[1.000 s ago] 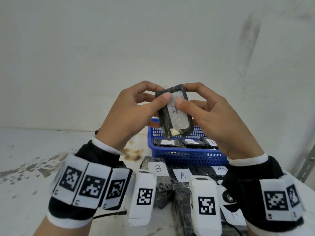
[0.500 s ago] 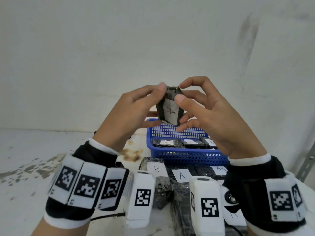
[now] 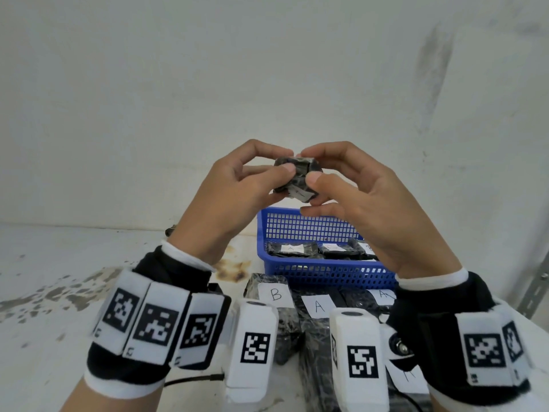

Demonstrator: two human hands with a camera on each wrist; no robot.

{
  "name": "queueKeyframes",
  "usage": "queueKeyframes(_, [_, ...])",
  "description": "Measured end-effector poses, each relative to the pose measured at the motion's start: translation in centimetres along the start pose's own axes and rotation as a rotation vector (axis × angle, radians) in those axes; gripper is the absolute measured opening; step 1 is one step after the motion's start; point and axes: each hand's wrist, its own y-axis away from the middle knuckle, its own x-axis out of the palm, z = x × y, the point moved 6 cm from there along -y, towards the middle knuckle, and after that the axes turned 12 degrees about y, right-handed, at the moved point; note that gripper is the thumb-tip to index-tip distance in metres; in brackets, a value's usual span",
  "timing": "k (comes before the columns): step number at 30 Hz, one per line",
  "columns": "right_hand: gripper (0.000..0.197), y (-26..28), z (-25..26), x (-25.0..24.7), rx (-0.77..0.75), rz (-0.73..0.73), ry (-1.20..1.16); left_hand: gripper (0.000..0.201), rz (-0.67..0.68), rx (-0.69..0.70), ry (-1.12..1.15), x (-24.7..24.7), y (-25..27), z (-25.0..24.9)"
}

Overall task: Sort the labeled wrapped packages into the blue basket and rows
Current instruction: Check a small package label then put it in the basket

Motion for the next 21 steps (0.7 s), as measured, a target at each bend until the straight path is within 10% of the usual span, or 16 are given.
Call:
queueKeyframes(12, [0.047, 0.0, -0.6, -1.7, -0.082, 0.013, 0.250, 0.011, -0.102, -0.027, 0.128, -0.2, -0.2, 0.3])
queueKeyframes(21, [0.016, -2.7, -4.3, -3.0, 0.137, 0.103, 0.362, 0.027, -0.108, -0.215, -0.045, -0.7, -2.0, 3.2])
